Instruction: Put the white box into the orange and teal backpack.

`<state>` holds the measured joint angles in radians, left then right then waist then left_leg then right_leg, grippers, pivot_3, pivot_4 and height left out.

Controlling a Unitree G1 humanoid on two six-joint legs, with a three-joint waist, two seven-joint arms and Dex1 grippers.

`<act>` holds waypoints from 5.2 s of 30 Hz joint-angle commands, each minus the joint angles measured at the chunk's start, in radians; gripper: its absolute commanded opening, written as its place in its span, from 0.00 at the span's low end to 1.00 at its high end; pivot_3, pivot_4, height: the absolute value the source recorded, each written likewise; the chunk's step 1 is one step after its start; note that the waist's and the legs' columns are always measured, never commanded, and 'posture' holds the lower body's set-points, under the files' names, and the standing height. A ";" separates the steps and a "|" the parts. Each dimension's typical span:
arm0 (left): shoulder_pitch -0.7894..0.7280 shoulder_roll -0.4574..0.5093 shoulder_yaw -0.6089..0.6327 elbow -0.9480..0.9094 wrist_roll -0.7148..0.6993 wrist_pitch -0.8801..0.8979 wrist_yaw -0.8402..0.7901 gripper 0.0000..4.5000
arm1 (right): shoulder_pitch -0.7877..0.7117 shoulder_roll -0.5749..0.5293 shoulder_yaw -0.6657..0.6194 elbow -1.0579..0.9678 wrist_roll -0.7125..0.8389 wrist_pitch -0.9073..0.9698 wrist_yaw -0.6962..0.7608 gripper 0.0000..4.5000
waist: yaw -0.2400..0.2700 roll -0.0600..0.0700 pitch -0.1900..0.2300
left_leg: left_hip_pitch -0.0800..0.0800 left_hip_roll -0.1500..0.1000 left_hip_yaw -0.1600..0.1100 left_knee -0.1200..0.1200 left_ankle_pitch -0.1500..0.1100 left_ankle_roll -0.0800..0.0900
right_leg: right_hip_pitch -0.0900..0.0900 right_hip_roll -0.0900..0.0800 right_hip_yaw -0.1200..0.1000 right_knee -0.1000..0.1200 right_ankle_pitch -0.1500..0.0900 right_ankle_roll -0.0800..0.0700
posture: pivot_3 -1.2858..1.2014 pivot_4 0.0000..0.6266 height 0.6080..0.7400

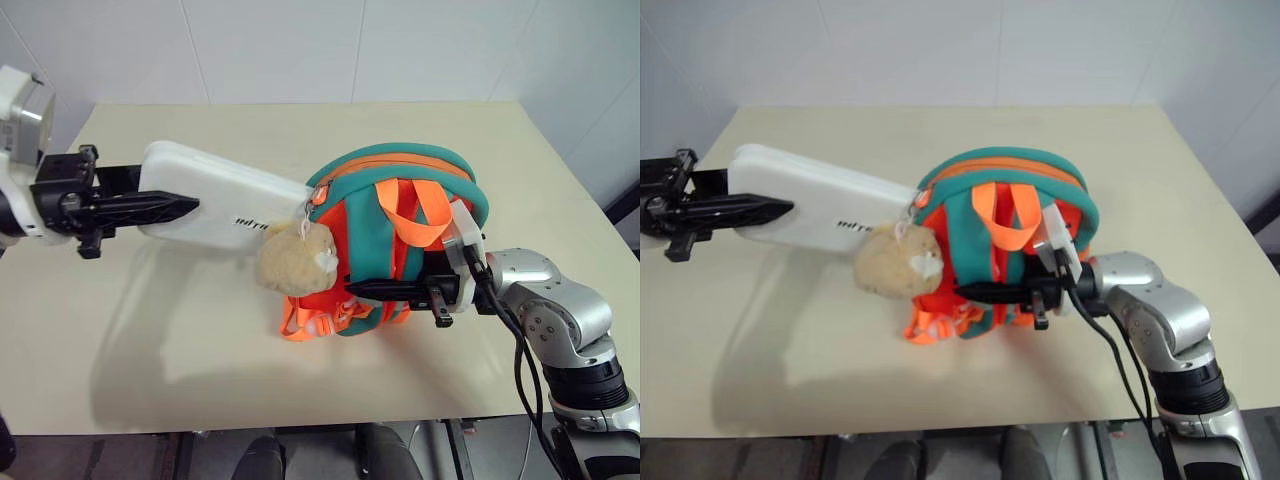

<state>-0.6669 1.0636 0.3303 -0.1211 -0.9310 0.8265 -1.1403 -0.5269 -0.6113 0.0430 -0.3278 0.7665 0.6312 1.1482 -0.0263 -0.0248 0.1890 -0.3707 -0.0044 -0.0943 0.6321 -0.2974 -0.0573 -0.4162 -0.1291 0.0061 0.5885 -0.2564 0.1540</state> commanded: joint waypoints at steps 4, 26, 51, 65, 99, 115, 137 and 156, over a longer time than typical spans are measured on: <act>-0.080 -0.110 -0.070 -0.026 -0.004 -0.003 0.045 0.29 | -0.013 0.015 -0.002 -0.025 0.003 -0.017 -0.009 0.12 | 0.000 0.000 0.000 | 0.000 0.000 0.000 0.001 0.000 0.000 | 0.000 0.000 0.000 0.001 0.000 0.000 | 0.52 0.24 1.00; -0.233 -0.507 -0.464 0.086 0.252 0.080 0.179 0.29 | -0.019 0.042 0.003 -0.020 -0.019 -0.024 -0.030 0.12 | 0.001 0.000 0.000 | 0.000 -0.001 0.000 0.005 0.001 -0.001 | 0.002 0.000 0.000 0.001 0.001 0.001 | 0.52 0.24 1.00; -0.286 -0.278 -0.427 -0.104 0.269 0.160 0.069 1.00 | -0.016 0.051 0.004 -0.019 -0.036 -0.035 -0.051 0.12 | 0.000 0.000 0.000 | -0.001 -0.001 -0.001 0.005 0.001 -0.002 | 0.001 0.000 0.000 0.000 0.000 0.001 | 0.52 0.24 1.00; -0.164 -0.185 -0.303 -0.083 0.266 0.116 0.057 1.00 | -0.015 0.057 0.014 -0.011 -0.050 -0.051 -0.048 0.12 | 0.005 0.000 0.000 | -0.001 -0.001 -0.001 0.006 0.000 0.001 | 0.002 0.000 0.000 0.001 0.000 0.001 | 0.52 0.24 1.00; 0.032 0.019 0.220 -0.229 -0.106 0.280 0.123 1.00 | -0.007 0.050 0.010 -0.010 -0.064 -0.049 -0.042 0.12 | -0.001 0.000 0.000 | 0.000 0.000 -0.001 0.005 -0.001 0.002 | 0.002 0.000 0.000 0.002 0.000 0.001 | 0.52 0.24 1.00; 0.121 -0.030 0.199 -0.417 -0.480 0.303 0.458 1.00 | -0.042 0.063 0.028 0.048 -0.088 -0.064 -0.016 0.12 | -0.001 0.000 0.000 | 0.001 0.000 -0.002 0.006 -0.001 0.001 | 0.003 0.000 0.001 0.002 0.000 0.001 | 0.52 0.24 1.00; 0.202 0.156 -0.015 -0.476 -0.349 0.276 0.401 0.73 | -0.050 0.092 0.026 0.062 -0.118 -0.079 -0.019 0.12 | 0.000 0.000 0.000 | 0.001 0.000 -0.001 0.005 -0.001 0.001 | 0.003 0.000 0.001 0.002 0.000 0.000 | 0.52 0.24 1.00; 0.080 0.114 0.019 -0.341 -0.306 0.213 0.351 0.12 | -0.038 0.095 0.020 0.067 -0.118 -0.086 -0.023 0.12 | -0.001 0.000 0.000 | 0.001 0.000 -0.001 0.003 -0.001 0.001 | 0.002 0.001 0.001 0.001 0.000 0.000 | 0.52 0.24 1.00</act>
<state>-0.5623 1.1762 0.2971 -0.4912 -1.2411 1.0709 -0.7776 -0.5529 -0.5212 0.0799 -0.2443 0.6360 0.5666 1.1268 -0.0271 -0.0246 0.1891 -0.3696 -0.0047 -0.0954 0.6355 -0.2982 -0.0561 -0.4140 -0.1286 0.0067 0.5895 -0.2566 0.1539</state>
